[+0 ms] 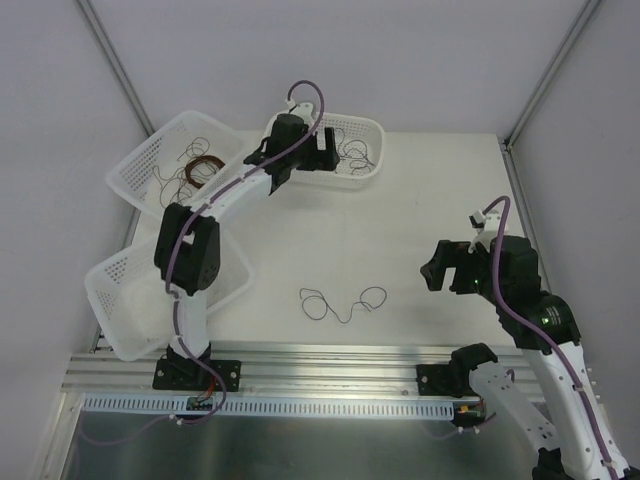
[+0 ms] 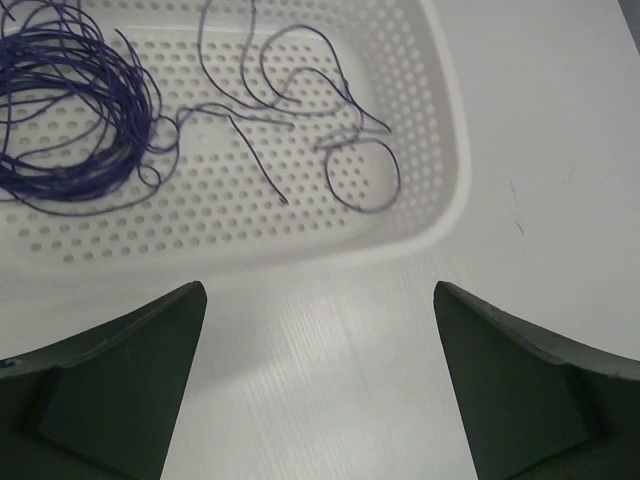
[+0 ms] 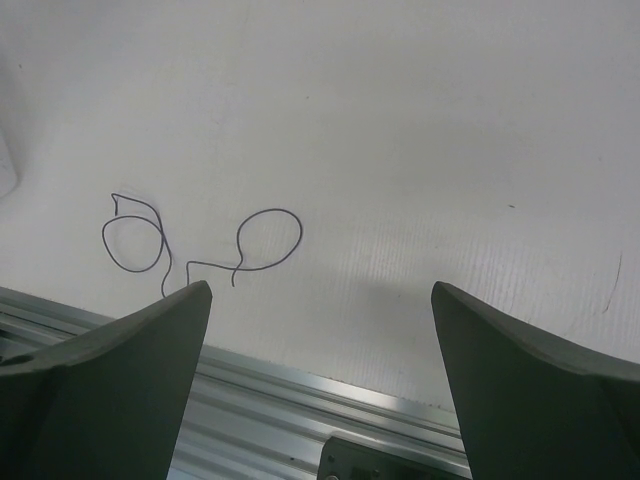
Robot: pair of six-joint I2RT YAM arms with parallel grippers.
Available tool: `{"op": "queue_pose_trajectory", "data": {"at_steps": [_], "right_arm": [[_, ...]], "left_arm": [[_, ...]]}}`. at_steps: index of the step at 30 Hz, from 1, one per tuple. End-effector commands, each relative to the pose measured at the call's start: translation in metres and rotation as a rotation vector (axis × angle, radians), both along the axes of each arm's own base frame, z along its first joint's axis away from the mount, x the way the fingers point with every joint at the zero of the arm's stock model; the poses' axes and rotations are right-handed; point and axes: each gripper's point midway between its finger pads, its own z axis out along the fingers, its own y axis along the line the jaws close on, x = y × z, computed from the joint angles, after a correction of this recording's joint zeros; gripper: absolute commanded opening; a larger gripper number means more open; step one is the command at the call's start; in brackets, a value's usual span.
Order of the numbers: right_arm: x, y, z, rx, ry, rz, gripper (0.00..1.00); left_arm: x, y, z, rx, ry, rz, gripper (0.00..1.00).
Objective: Untangle the cables
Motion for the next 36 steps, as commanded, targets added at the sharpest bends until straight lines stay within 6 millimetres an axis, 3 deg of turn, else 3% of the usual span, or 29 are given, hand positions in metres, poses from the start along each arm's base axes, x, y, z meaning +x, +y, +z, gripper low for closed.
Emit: {"op": "queue_pose_trajectory", "data": {"at_steps": [1, 3, 4, 6, 7, 8, 10, 11, 15, 18, 21, 31, 34, 36], "right_arm": [[0.0, 0.004, 0.007, 0.016, -0.005, 0.018, 0.97], [-0.001, 0.005, 0.008, 0.021, -0.003, 0.022, 0.97], [-0.001, 0.006, 0.007, 0.022, 0.005, 0.024, 0.97], [-0.002, 0.006, 0.009, 0.027, 0.004, 0.024, 0.97], [-0.002, 0.007, 0.01, 0.033, 0.004, 0.026, 0.97], [-0.002, 0.007, 0.01, 0.033, 0.004, 0.028, 0.97], [-0.004, 0.008, 0.009, 0.037, 0.006, 0.031, 0.97], [-0.004, 0.007, 0.009, 0.038, 0.006, 0.03, 0.97], [-0.007, 0.006, 0.01, 0.037, 0.001, 0.024, 0.97], [-0.01, 0.005, 0.013, 0.063, -0.002, -0.001, 0.97], [-0.013, 0.001, 0.016, 0.062, -0.014, -0.013, 0.97], [-0.017, -0.004, 0.017, 0.054, -0.013, -0.039, 0.97], [-0.017, -0.006, 0.016, 0.049, -0.011, -0.047, 0.97], [-0.016, -0.006, 0.016, 0.047, -0.014, -0.049, 0.97]], "left_arm": [[-0.074, -0.026, 0.079, 0.018, -0.184, -0.211, 0.99], [-0.115, -0.022, 0.067, 0.065, -0.173, -0.271, 0.99], [-0.142, -0.035, 0.06, 0.081, -0.155, -0.336, 0.99], [-0.185, -0.035, 0.045, 0.146, -0.139, -0.427, 0.99], [-0.213, -0.046, 0.048, 0.167, -0.158, -0.504, 0.99], [-0.237, -0.044, 0.026, 0.214, -0.104, -0.558, 0.99], [-0.264, -0.047, 0.013, 0.25, -0.077, -0.601, 0.99], [-0.292, -0.052, 0.002, 0.284, -0.072, -0.67, 0.99], [-0.345, -0.058, -0.028, 0.366, -0.039, -0.756, 0.98], [-0.37, -0.058, -0.055, 0.428, 0.011, -0.768, 0.98], [-0.381, -0.062, -0.077, 0.481, 0.052, -0.756, 0.96], [-0.376, -0.081, -0.13, 0.636, 0.131, -0.747, 0.77], [-0.376, -0.081, -0.137, 0.664, 0.158, -0.754, 0.61], [-0.376, -0.08, -0.137, 0.671, 0.159, -0.749, 0.43]]}}
